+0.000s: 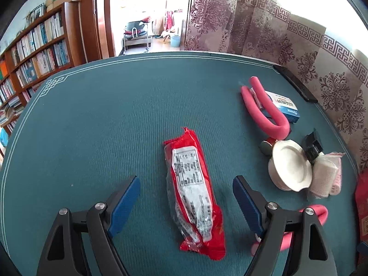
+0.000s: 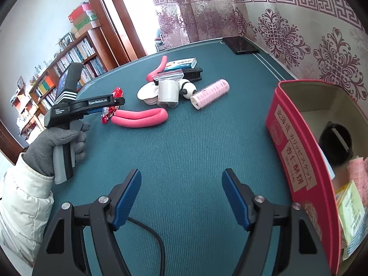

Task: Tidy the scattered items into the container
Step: 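Grasp the red snack packet with the left gripper while the right gripper grasps the pink foam roller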

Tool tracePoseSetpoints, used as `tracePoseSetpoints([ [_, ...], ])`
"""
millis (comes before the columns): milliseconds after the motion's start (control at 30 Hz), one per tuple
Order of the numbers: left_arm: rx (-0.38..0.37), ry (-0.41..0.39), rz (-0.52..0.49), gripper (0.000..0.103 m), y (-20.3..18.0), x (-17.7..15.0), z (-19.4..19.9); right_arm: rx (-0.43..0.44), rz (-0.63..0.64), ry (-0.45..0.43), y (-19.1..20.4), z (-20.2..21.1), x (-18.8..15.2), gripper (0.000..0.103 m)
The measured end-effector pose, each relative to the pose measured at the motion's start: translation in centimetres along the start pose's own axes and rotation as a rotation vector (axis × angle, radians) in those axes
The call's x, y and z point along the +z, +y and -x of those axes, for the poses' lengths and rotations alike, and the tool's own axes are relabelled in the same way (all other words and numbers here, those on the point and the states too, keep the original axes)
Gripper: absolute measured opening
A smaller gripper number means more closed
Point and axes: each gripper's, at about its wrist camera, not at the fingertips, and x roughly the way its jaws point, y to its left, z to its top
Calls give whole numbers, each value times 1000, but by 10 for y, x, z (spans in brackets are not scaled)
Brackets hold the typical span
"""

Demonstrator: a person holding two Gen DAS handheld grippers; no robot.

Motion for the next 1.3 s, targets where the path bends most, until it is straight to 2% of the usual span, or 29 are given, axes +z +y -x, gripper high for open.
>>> tracePoseSetpoints([
  [100,33,-18,-23,83,2,2,-3,6,-7,4,0,-6,5,76],
  [167,52,-27,-41,75,2,3,-5,10,-8,10,1,-11,9,76],
  [300,35,-44,-35,53,7,4,-3,7,3,18,4,-23,16,76],
  [367,21,-53,-23,38,11,4,0,12,0,24,4,-29,21,76],
  [400,14,-55,-19,37,12,3,1,18,-9,30,3,-33,25,76],
  [567,-24,-60,-5,36,15,2,2,59,-46,42,3,-49,40,76],
  [767,-52,-62,15,36,19,2,2,78,30,18,17,-67,60,76],
  [967,-51,-64,16,36,18,1,1,125,167,-4,42,-90,80,76],
  [1133,-57,-65,22,37,17,1,1,150,217,40,52,-119,86,76],
  [1300,-63,-67,28,37,19,1,0,226,252,130,63,-123,71,76],
])
